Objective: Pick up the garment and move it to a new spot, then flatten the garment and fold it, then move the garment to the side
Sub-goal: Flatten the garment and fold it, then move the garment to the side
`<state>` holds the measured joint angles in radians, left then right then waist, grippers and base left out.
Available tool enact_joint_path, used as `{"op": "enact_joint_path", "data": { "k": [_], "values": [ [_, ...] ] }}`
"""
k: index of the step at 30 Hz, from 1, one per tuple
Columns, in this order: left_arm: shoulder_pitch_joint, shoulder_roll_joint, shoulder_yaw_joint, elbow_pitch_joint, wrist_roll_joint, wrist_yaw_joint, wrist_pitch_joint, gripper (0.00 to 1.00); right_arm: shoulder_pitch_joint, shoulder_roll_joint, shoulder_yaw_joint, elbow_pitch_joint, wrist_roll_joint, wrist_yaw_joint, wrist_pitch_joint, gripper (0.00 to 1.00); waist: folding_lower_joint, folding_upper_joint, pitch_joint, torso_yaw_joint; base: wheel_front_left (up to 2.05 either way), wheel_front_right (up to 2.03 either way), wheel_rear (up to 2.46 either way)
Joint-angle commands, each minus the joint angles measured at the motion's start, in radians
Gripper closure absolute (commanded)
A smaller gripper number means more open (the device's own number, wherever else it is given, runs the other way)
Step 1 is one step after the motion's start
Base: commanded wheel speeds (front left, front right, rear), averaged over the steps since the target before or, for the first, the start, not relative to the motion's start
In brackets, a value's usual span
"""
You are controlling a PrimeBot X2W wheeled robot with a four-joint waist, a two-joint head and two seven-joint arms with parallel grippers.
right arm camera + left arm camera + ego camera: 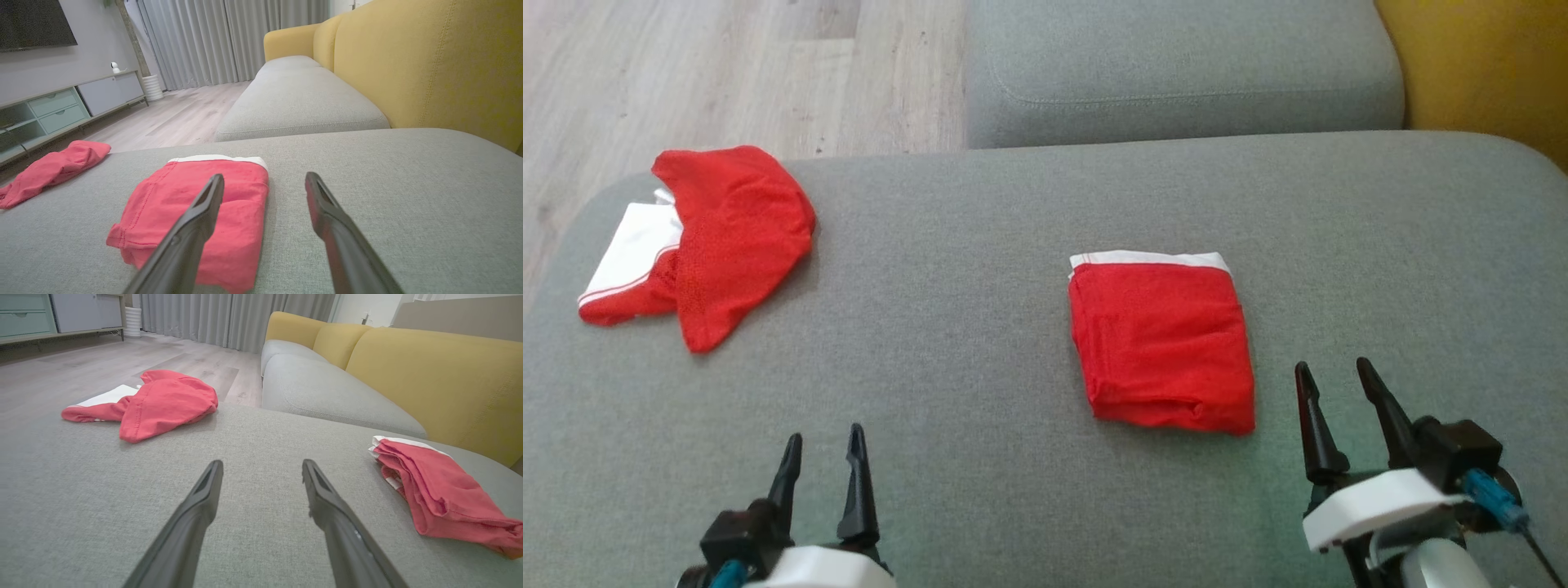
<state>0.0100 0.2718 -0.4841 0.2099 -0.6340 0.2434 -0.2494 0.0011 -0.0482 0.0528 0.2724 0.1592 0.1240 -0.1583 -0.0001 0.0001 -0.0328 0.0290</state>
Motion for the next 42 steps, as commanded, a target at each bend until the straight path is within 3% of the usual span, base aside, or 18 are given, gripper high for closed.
{"op": "enact_joint_path", "data": {
  "k": [1, 23, 31, 42],
  "values": [
    [-0.029, 0.015, 0.044, -0.026, -0.001, 0.002, -0.012, 0.0, -0.023, -0.002, 0.023, -0.042, 0.006, 0.007, -0.003, 0.0, 0.0001, -0.0001, -0.003, 0.001, 0.0, 0.0, 0.0],
    [-0.024, 0.014, 0.043, -0.048, 0.013, 0.007, -0.011, 0.0, -0.039, -0.002, 0.014, -0.037, 0.022, 0.007, 0.053, 0.0, 0.0001, -0.0001, 0.018, 0.015, 0.0, 0.0, 0.0],
    [-0.058, 0.005, 0.023, -0.053, 0.021, -0.001, -0.003, 0.0, -0.21, -0.002, -0.067, -0.027, -0.043, 0.007, 0.209, 0.0, 0.0001, -0.0001, 0.078, 0.062, 0.0, 0.0, 0.0],
    [-0.114, -0.027, 0.01, -0.035, 0.033, -0.019, -0.006, 0.0, -0.366, -0.003, -0.141, 0.12, -0.116, 0.007, 0.44, 0.0, 0.0001, -0.0001, 0.189, 0.168, 0.0, 0.0, 0.0]
  ]
}}
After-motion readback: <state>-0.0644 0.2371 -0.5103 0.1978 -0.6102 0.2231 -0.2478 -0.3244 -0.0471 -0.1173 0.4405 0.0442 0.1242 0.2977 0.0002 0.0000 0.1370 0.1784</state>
